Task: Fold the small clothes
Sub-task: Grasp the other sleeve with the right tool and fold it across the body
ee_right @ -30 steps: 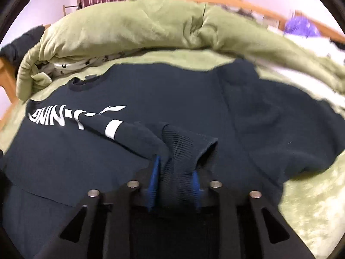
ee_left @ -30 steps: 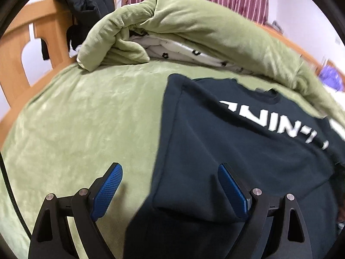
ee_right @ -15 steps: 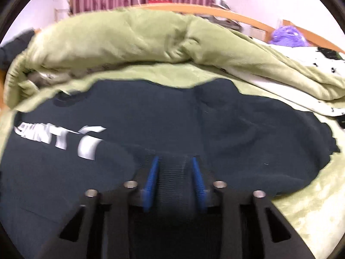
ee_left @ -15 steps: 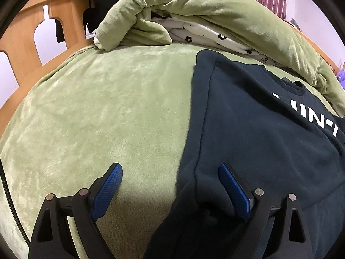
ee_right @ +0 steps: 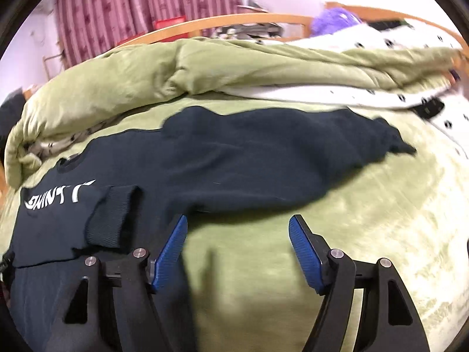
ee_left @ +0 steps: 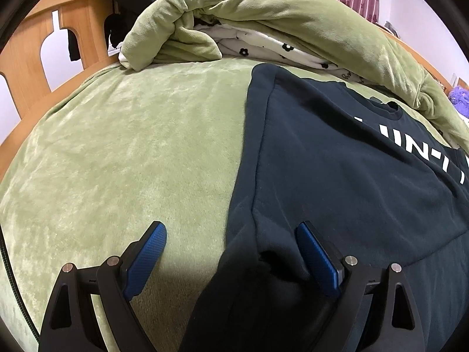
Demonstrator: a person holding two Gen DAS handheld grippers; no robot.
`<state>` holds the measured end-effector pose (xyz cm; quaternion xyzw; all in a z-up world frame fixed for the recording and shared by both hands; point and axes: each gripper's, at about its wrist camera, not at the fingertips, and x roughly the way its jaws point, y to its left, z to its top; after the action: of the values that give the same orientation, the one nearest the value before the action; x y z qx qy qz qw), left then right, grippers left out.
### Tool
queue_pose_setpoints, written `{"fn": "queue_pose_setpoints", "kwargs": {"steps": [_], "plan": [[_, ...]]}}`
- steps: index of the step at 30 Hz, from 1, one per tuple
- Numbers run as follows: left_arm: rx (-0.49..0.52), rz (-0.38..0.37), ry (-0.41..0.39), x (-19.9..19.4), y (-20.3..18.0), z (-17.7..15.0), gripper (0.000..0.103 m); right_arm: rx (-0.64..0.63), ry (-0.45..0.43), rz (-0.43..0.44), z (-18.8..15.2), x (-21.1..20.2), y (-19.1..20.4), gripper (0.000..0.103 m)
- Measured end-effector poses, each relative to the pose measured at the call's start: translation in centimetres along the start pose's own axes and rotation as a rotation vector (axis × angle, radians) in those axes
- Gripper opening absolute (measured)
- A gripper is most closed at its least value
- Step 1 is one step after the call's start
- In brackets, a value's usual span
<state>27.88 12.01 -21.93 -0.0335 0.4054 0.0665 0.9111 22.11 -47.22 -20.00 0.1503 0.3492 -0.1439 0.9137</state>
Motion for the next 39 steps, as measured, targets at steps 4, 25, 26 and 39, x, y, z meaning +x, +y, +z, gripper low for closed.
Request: {"fn": "queue_pose_setpoints", "kwargs": {"steps": [4,25,26,39], "plan": [[0.002,0.002,0.0,0.0,0.0,0.0,0.091,0.069,0.016,0.018,0.5,1.3,-2.5,0.071],[0.016,0.016,0.009,0.4,-0.4,-0.1,0.091,0.179,0.013,-0.037,5.4,7.8,-5.8,0.009],[0.019,0.017,0.01,0.4,-0.4,-0.1,0.091,0.171,-0.011,-0.041,5.7,7.1,-5.4,0.009],[0.006,-0.001,0.021,0.6,-0.3,0.0,0.092,-0.077,-0.264,0.088,10.3,-5.3,8.2,0.008]]}}
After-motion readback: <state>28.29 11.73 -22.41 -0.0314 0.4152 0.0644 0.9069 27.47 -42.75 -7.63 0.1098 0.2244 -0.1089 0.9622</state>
